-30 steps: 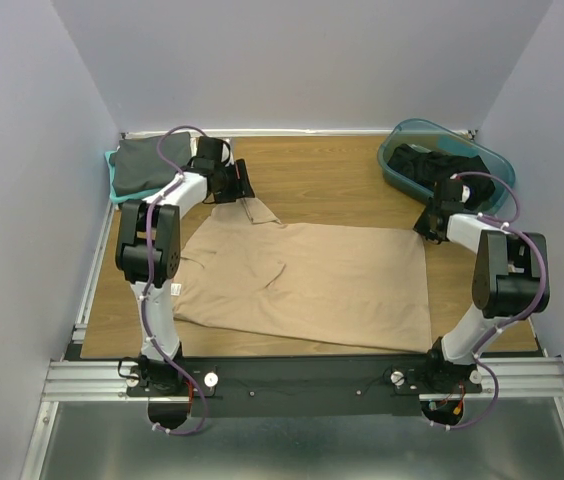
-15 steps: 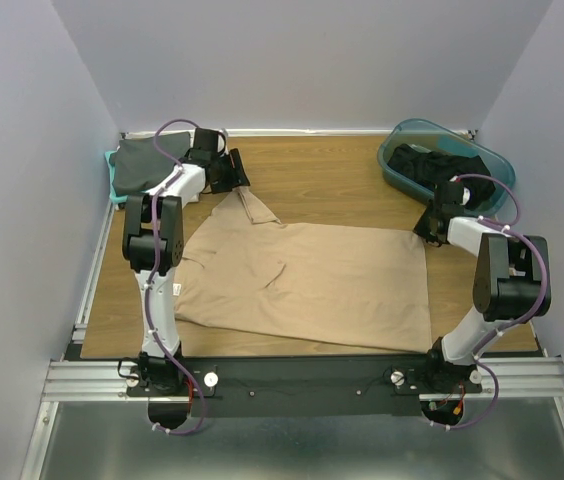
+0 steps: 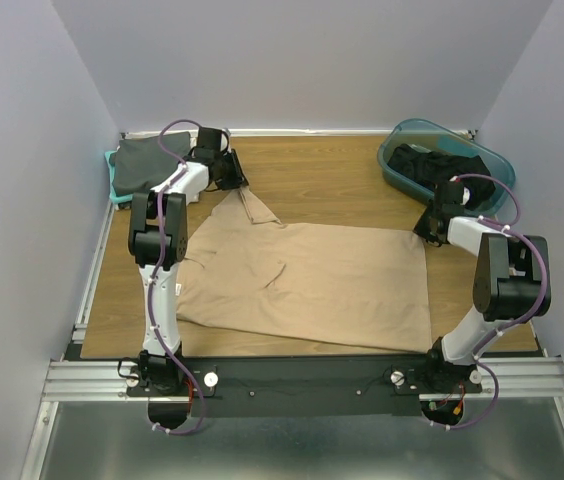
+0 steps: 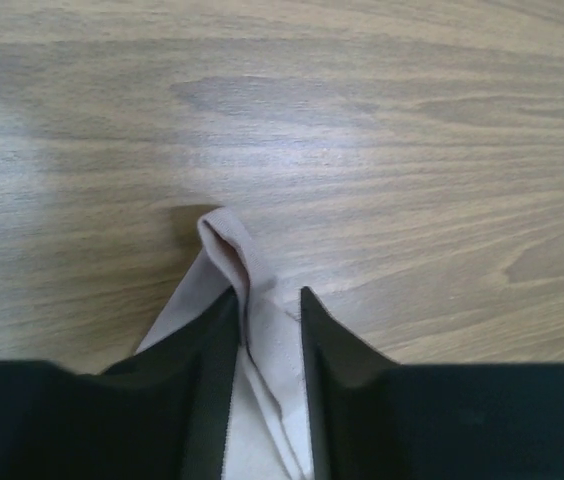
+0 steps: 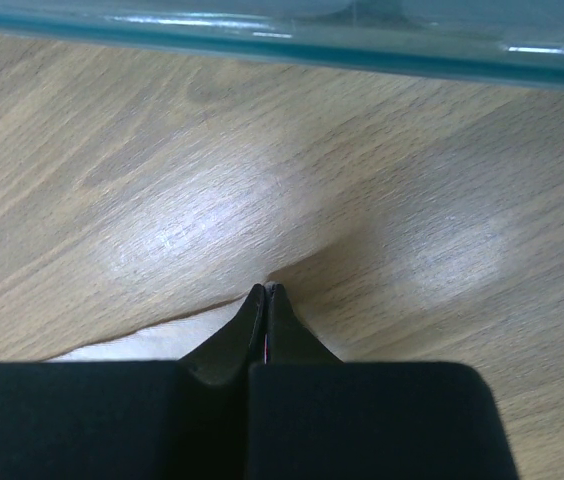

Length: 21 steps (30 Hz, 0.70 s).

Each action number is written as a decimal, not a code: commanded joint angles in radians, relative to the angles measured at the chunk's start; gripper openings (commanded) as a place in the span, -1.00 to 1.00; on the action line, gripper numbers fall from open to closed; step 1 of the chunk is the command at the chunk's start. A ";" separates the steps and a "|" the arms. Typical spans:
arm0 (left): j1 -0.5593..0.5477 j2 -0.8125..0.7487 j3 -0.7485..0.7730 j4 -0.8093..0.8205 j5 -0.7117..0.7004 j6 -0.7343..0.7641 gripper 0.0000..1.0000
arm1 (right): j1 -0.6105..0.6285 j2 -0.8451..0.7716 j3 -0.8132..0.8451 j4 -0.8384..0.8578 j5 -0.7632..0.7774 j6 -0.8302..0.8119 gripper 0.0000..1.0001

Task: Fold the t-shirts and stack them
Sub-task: Fold the tshirt

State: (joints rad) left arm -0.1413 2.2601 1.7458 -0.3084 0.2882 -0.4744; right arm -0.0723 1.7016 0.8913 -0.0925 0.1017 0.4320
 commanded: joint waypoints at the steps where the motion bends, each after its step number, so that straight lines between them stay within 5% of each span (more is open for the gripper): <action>1: 0.003 0.033 0.038 0.006 0.032 -0.012 -0.41 | -0.003 0.044 -0.014 -0.104 -0.019 -0.019 -0.99; 8: 0.005 0.042 0.047 0.006 0.049 -0.018 -1.00 | -0.003 0.036 -0.003 -0.111 -0.019 -0.024 -0.99; 21: 0.039 0.047 0.188 0.046 0.126 -0.078 -1.00 | -0.003 -0.019 0.095 -0.136 -0.020 -0.033 -0.99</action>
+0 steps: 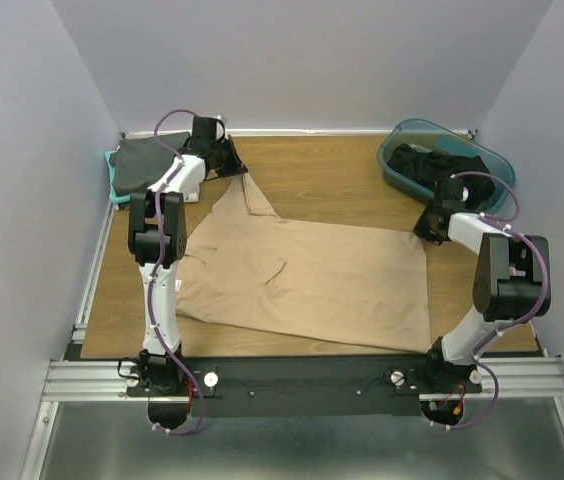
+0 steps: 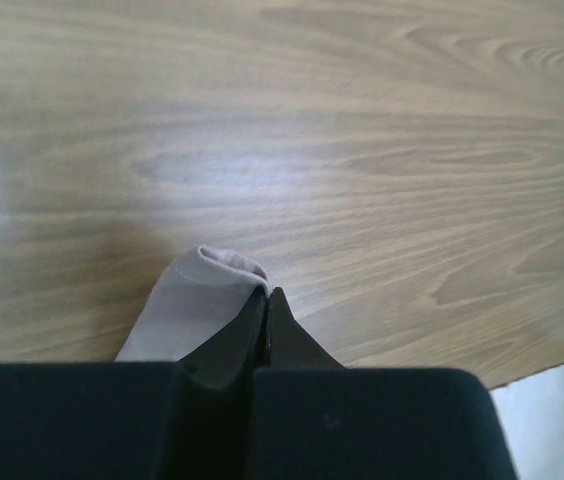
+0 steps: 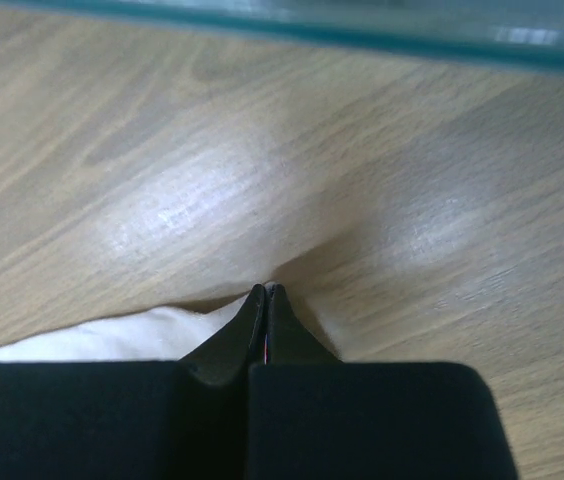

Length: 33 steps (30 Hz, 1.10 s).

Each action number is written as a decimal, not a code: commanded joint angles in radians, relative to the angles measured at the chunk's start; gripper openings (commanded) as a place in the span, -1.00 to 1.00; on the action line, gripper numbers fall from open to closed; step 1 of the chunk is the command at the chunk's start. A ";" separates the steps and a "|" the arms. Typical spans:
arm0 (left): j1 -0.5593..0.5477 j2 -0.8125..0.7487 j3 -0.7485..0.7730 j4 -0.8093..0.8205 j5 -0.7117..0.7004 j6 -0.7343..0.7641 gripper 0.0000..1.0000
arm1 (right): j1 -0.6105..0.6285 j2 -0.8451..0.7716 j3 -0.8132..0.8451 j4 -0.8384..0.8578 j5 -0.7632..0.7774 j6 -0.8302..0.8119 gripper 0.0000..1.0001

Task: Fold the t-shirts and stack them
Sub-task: Fold the tshirt

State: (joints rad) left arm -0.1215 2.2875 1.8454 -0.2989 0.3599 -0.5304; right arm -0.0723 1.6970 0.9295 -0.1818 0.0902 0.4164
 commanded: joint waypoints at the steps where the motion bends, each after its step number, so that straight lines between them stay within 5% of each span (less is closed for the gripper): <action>1: 0.022 0.026 0.103 0.037 0.059 -0.025 -1.00 | -0.003 -0.008 0.066 -0.048 -0.007 -0.018 -0.99; 16: 0.071 0.089 0.302 0.044 0.154 -0.059 -1.00 | -0.003 0.076 0.319 -0.076 0.020 -0.025 -0.99; 33: 0.098 -0.397 -0.330 0.148 0.087 -0.108 -1.00 | -0.003 -0.134 0.118 -0.070 -0.059 -0.114 -0.99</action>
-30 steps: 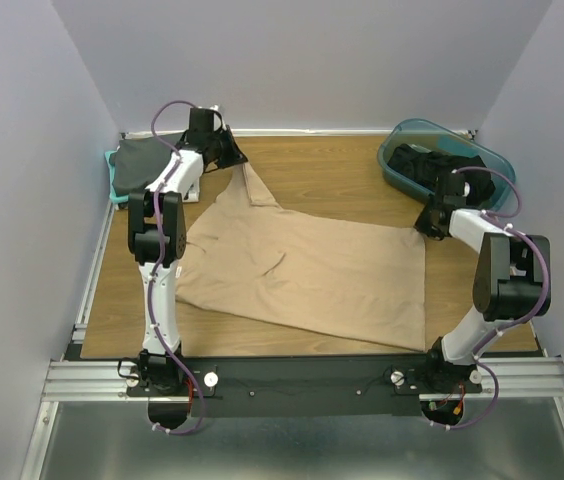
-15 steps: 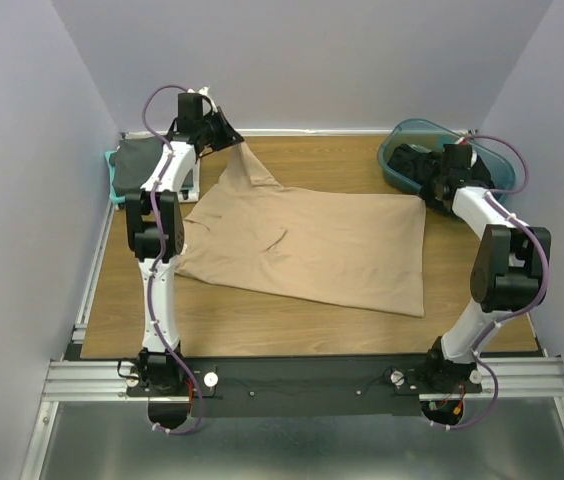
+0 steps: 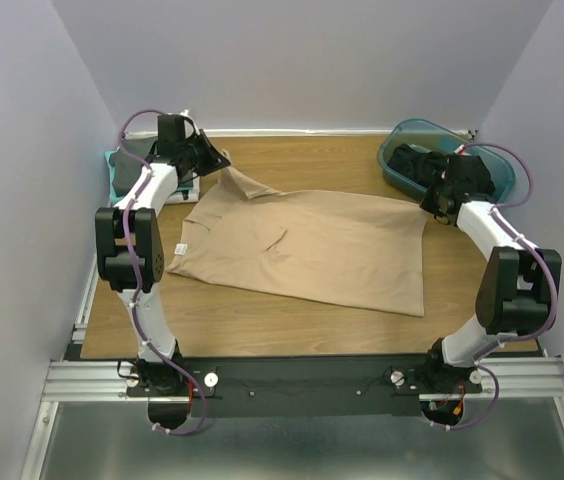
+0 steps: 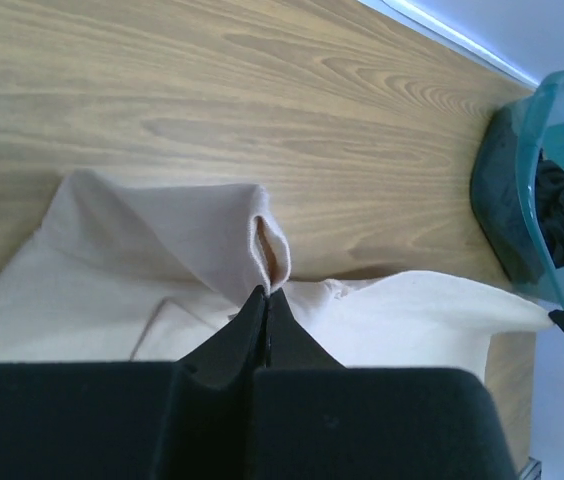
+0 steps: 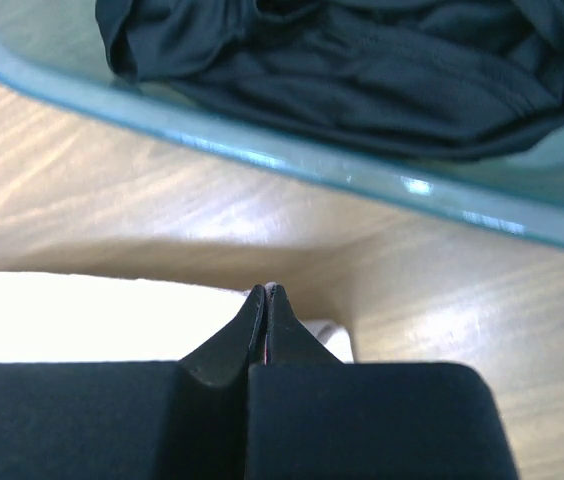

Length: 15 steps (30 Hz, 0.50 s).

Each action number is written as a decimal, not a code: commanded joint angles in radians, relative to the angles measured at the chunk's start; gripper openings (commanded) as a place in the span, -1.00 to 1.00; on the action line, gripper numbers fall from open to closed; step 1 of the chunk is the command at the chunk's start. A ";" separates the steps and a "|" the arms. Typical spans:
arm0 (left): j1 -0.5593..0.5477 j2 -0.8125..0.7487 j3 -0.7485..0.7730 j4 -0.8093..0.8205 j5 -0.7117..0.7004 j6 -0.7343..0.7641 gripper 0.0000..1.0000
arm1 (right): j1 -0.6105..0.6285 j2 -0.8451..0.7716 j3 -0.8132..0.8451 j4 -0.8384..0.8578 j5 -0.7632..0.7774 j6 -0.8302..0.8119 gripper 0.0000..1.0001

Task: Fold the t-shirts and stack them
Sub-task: Fold the tshirt

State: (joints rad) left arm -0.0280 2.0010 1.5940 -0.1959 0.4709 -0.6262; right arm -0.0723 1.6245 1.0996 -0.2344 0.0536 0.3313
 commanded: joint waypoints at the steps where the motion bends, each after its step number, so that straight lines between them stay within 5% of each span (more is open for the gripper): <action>1: 0.005 -0.131 -0.103 0.052 -0.026 -0.013 -1.00 | -0.004 -0.069 -0.064 -0.019 -0.026 -0.028 -0.99; 15: 0.016 -0.421 -0.457 0.101 -0.054 -0.052 -1.00 | -0.003 -0.230 -0.251 -0.020 -0.031 -0.023 -0.99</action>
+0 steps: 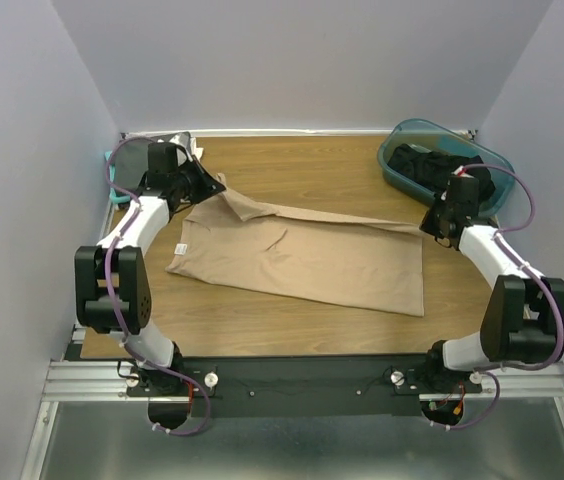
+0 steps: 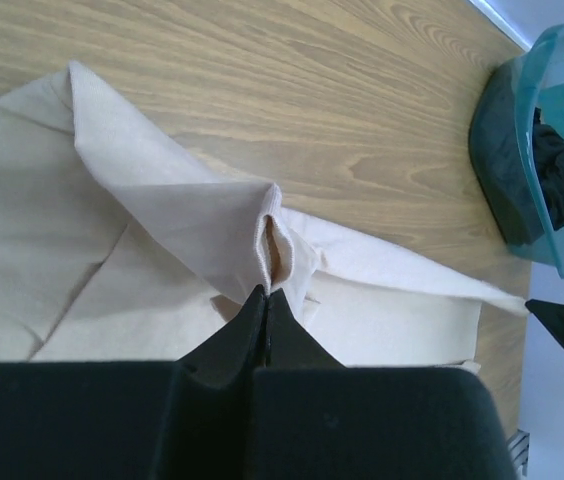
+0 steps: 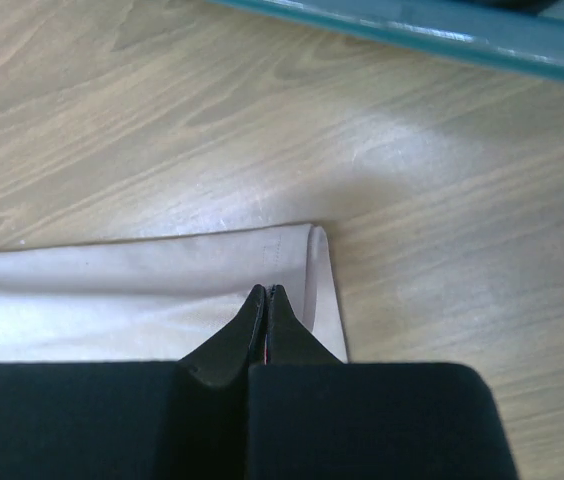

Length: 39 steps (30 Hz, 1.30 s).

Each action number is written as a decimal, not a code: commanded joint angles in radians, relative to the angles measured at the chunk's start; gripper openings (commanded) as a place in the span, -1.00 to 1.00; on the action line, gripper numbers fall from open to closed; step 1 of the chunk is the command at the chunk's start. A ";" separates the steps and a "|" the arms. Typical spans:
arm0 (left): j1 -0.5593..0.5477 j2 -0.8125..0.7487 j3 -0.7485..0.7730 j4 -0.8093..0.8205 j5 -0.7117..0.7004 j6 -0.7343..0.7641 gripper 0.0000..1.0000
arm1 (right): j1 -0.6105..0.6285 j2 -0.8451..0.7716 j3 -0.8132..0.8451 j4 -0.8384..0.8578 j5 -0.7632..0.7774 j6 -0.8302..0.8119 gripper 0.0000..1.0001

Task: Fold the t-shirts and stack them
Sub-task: Fold the tshirt

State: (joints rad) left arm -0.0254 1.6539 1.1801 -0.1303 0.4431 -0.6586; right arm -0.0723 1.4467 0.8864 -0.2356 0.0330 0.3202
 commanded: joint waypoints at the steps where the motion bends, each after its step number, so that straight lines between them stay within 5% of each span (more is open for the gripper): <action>1: 0.016 -0.100 -0.069 0.038 -0.026 -0.022 -1.00 | -0.003 -0.065 -0.056 -0.021 -0.007 -0.012 -0.99; 27: 0.045 -0.364 -0.326 0.034 -0.038 -0.072 -1.00 | -0.003 -0.190 -0.182 -0.110 0.050 0.082 -0.99; 29: 0.045 -0.376 -0.350 0.034 -0.040 -0.075 -1.00 | -0.003 -0.200 -0.190 -0.129 0.053 0.100 -0.88; 33: 0.045 -0.391 -0.390 0.038 -0.020 -0.079 -1.00 | -0.003 -0.233 -0.190 -0.182 0.112 0.158 -0.14; 39: 0.044 -0.387 -0.430 0.044 0.009 -0.067 -1.00 | -0.003 -0.263 -0.150 -0.173 0.102 0.155 0.02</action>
State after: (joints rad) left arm 0.0139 1.2858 0.7639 -0.0982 0.4244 -0.7307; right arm -0.0723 1.1896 0.7109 -0.3912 0.1081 0.4564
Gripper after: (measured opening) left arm 0.007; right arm 0.506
